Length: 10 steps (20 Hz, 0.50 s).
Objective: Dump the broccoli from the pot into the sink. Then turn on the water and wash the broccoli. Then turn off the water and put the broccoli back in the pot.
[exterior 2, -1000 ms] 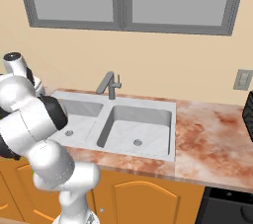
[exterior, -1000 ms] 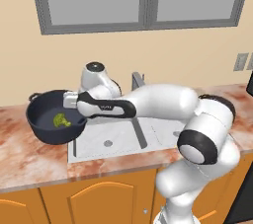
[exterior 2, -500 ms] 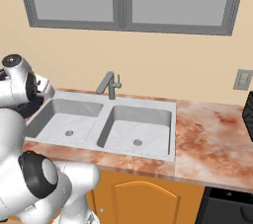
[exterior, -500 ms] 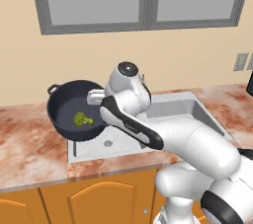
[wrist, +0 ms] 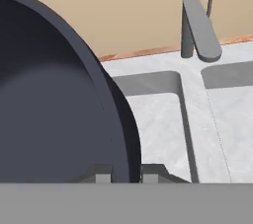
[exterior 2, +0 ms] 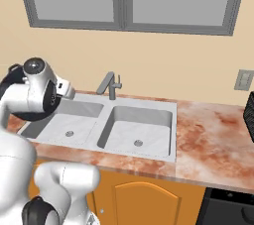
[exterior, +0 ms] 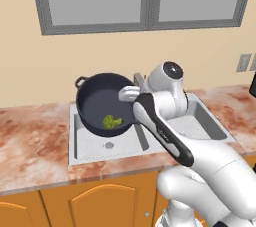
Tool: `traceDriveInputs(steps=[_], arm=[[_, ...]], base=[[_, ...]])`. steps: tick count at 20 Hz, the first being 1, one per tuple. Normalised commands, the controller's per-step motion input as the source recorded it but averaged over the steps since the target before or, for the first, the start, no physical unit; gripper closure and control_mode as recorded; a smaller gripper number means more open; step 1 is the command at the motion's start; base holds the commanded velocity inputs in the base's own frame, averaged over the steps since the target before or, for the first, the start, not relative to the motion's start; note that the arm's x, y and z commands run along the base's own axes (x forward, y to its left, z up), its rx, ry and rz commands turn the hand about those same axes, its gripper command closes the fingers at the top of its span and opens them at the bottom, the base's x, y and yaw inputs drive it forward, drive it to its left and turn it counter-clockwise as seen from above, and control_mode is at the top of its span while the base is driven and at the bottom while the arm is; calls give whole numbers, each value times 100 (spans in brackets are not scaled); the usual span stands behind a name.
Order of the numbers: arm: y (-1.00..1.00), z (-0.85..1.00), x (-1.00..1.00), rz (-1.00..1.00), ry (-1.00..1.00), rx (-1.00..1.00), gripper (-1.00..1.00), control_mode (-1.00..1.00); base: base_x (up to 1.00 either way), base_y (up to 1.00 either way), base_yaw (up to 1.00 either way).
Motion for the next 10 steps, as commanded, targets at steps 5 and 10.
traceDriveInputs(steps=[5, 10], arm=[[-74, 50, 0, -1, 9, 0, 100, -100], [-82, 29, -13, -4, 12, -2, 100, -100]], base=[[0, 0, 0], [0, 0, 0]])
